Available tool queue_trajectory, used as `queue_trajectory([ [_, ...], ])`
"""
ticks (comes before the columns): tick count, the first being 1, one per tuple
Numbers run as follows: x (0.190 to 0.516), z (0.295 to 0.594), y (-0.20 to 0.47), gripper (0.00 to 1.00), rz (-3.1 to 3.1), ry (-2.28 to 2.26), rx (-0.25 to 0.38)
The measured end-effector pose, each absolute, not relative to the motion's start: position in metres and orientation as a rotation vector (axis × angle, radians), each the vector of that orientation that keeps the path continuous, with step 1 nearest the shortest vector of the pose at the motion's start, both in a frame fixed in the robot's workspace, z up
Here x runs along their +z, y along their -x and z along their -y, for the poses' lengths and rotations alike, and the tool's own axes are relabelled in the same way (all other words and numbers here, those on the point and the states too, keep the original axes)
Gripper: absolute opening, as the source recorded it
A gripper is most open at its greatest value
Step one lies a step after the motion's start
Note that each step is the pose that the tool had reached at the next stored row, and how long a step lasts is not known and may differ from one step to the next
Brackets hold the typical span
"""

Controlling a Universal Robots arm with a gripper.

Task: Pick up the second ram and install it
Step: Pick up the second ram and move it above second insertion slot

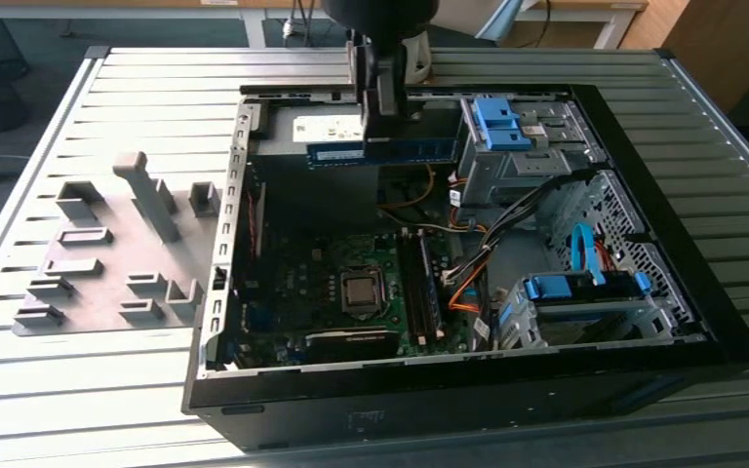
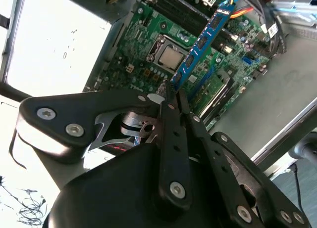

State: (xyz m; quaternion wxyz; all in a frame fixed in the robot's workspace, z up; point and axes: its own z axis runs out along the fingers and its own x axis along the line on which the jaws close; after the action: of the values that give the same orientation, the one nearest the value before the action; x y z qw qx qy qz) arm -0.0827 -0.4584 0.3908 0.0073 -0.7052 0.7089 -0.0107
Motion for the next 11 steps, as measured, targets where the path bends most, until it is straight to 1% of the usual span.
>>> queue_trajectory([
  [11,0.391,0.458,0.063,0.14,-2.217,2.205,-0.034],
])
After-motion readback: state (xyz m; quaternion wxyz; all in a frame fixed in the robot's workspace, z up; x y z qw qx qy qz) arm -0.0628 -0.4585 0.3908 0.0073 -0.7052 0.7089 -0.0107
